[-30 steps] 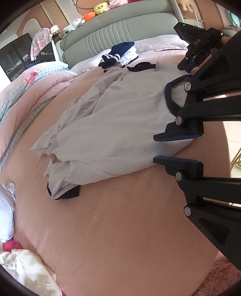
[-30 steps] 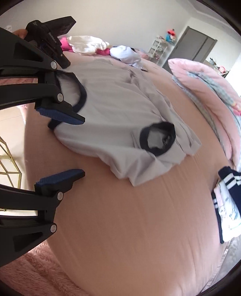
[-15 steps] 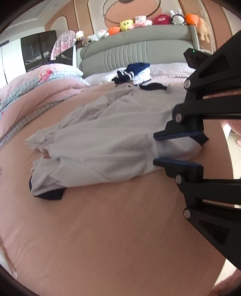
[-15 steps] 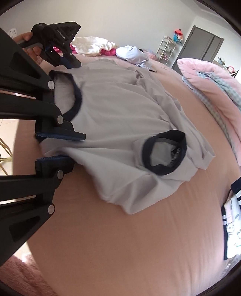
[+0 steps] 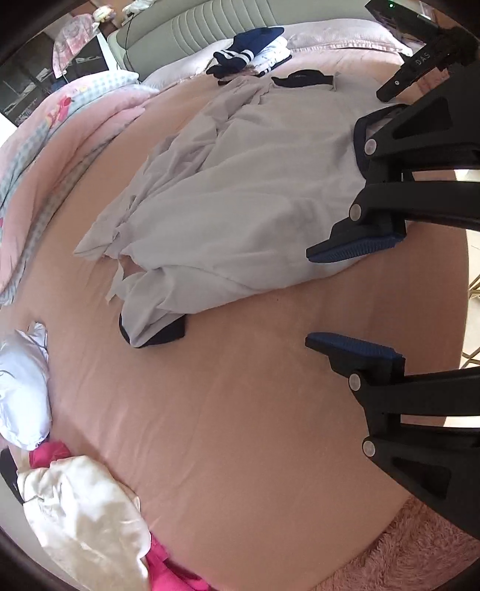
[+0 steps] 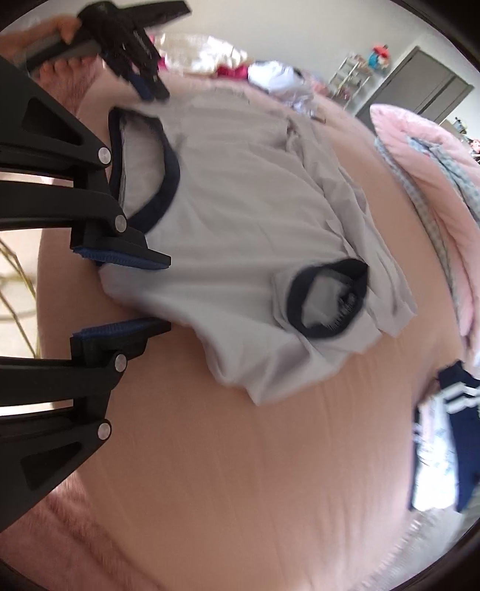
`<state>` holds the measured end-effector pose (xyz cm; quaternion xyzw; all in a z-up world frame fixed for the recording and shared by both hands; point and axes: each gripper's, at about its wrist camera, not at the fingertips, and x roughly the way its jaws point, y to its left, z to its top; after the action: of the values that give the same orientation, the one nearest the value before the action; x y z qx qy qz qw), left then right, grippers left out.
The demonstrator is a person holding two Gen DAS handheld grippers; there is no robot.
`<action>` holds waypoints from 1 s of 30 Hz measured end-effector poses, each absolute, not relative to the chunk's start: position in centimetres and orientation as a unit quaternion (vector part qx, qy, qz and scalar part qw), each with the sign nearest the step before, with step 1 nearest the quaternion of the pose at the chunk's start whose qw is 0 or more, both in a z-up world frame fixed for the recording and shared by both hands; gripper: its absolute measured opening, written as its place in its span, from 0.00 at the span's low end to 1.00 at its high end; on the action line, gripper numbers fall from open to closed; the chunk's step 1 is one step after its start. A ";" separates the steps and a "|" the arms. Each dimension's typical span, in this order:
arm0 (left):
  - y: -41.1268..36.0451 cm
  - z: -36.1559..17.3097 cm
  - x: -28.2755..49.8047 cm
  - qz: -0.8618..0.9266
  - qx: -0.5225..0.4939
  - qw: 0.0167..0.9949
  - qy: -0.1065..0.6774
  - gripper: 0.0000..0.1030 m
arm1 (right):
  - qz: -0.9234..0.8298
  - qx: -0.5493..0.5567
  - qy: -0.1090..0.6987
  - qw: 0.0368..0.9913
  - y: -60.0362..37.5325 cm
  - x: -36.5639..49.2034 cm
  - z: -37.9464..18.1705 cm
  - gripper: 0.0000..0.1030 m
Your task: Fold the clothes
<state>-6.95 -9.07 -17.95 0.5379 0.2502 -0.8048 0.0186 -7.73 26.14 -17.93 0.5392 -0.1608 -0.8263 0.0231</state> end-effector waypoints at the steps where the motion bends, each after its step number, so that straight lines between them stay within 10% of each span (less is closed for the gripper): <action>1: -9.0 -18.3 -7.0 -0.796 0.537 -0.013 0.279 0.36 | -0.829 0.535 -0.158 0.027 26.2 -7.7 -17.7 0.30; 9: -8.2 -20.6 -9.0 -0.786 0.509 -0.069 0.345 0.53 | -0.805 0.529 -0.257 0.079 27.1 -8.9 -20.1 0.40; 11: -8.1 -20.6 -9.7 -0.789 0.508 -0.074 0.337 0.53 | -0.805 0.522 -0.265 0.094 27.1 -9.6 -20.0 0.26; 12: -8.1 -20.3 -9.8 -0.790 0.506 -0.078 0.337 0.50 | -0.802 0.524 -0.268 0.097 27.1 -10.0 -20.1 0.18; 14: -8.2 -20.3 -10.0 -0.789 0.505 -0.081 0.341 0.08 | -0.796 0.529 -0.276 0.101 27.0 -10.5 -20.1 0.07; 21: -10.0 -20.8 -7.5 -0.789 0.502 -0.059 0.350 0.08 | -0.799 0.543 -0.250 0.072 27.4 -8.2 -19.7 0.07; 27: -10.7 -21.1 -7.7 -0.788 0.496 -0.072 0.357 0.41 | -0.792 0.534 -0.281 0.090 28.0 -8.2 -20.4 0.14; 30: -9.7 -21.0 -9.2 -0.799 0.488 -0.072 0.344 0.54 | -0.797 0.528 -0.277 0.098 27.6 -8.7 -20.4 0.37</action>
<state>-9.16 -9.65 -21.03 0.4878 0.3441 -0.7991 -0.0720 -8.66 27.60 -20.41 0.5276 -0.2774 -0.7969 0.0985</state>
